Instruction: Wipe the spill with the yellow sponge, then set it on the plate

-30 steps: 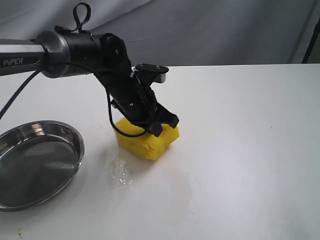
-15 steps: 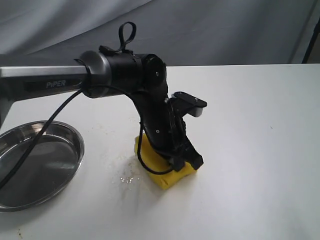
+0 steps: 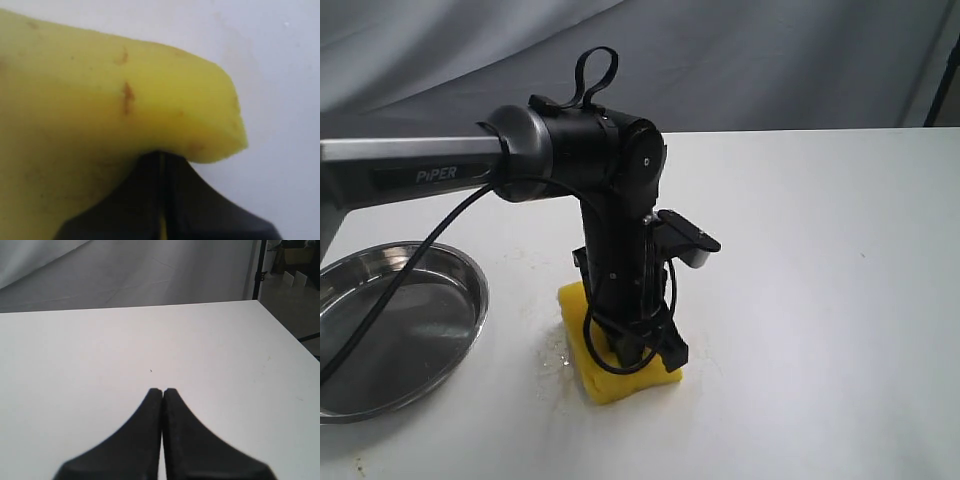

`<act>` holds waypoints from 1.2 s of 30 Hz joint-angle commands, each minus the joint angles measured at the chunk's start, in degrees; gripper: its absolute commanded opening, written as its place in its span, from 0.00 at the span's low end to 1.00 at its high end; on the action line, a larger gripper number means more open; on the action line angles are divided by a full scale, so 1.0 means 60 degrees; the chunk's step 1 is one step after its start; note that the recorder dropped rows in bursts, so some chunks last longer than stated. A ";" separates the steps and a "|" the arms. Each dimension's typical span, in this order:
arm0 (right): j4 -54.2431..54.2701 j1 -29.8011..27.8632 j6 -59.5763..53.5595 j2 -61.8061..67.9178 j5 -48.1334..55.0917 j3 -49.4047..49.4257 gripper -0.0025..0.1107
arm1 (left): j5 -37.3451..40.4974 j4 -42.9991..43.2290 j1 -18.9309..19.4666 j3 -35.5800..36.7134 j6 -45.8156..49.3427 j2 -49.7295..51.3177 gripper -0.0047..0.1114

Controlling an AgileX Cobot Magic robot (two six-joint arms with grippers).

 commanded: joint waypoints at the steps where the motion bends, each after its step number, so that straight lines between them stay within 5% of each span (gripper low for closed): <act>1: -0.0069 0.0019 0.0028 -0.0040 -0.0005 0.0037 0.02 | 0.0110 0.0707 -0.0006 0.0091 -0.0174 -0.0003 0.09; 10: -0.0069 0.0019 0.0028 -0.0040 -0.0005 0.0037 0.02 | 0.0110 0.0532 -0.0023 -0.0011 -0.0718 -0.0047 0.51; 13: -0.0069 0.0019 0.0028 -0.0040 -0.0005 0.0037 0.02 | 0.0110 0.0532 -0.0023 -0.0253 -0.1008 -0.0224 0.57; 25: -0.0069 0.0019 0.0028 -0.0040 -0.0005 0.0037 0.02 | 0.0110 0.0580 -0.0023 -0.0955 -0.2363 -0.1127 0.60; 30: -0.0069 0.0019 0.0028 -0.0040 -0.0005 0.0037 0.02 | -0.0121 0.1456 -0.0023 -0.0955 -0.7538 -0.0963 0.60; 36: -0.0069 0.0019 0.0028 -0.0040 -0.0005 0.0037 0.02 | -0.2568 0.1592 -0.0023 -0.0955 -0.8136 -0.0550 0.60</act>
